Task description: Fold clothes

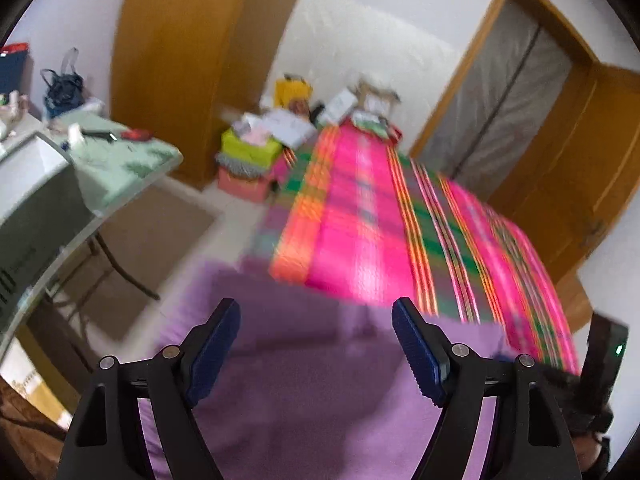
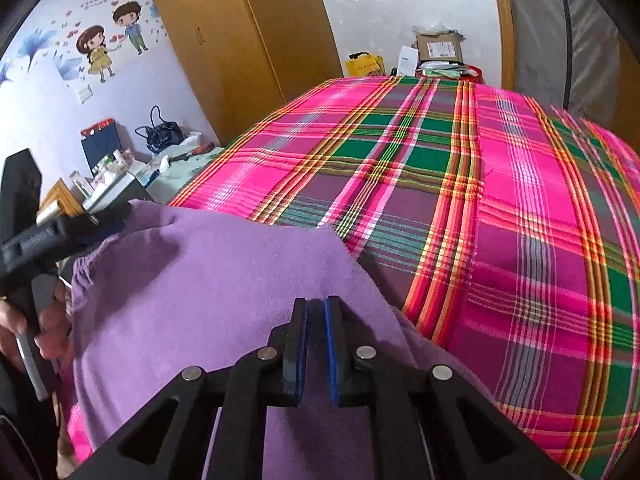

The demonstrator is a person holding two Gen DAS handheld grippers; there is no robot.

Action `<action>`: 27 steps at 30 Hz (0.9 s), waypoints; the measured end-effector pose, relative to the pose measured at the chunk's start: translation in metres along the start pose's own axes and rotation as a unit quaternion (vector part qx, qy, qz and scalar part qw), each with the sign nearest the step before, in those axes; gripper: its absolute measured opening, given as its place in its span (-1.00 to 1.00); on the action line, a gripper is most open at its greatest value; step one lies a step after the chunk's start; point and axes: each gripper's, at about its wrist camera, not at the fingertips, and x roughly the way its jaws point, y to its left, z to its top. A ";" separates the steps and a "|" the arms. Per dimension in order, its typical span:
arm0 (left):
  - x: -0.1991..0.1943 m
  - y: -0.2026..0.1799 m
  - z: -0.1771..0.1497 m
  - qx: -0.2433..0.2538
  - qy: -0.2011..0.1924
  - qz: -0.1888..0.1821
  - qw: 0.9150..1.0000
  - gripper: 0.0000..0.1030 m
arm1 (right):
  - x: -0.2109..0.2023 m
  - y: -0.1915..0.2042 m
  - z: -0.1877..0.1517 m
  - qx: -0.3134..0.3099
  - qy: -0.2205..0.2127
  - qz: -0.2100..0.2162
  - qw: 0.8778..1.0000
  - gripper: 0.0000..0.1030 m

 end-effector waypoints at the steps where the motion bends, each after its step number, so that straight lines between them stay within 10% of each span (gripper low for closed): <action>1: -0.005 0.008 0.006 -0.003 -0.010 0.006 1.000 0.54 | 0.000 -0.003 0.000 0.006 0.000 0.007 1.000 -0.84; 11: 0.033 0.036 0.011 0.023 0.074 0.020 0.997 0.46 | 0.001 -0.006 0.000 0.022 -0.002 0.024 0.999 -0.84; 15: 0.039 0.033 0.011 0.020 0.074 0.017 0.997 -0.47 | 0.001 -0.006 0.000 0.022 -0.002 0.023 1.000 -0.84; 27: 0.051 0.040 0.020 -0.005 0.065 0.044 0.997 -0.38 | 0.003 0.004 0.000 -0.001 -0.002 -0.006 1.000 -0.84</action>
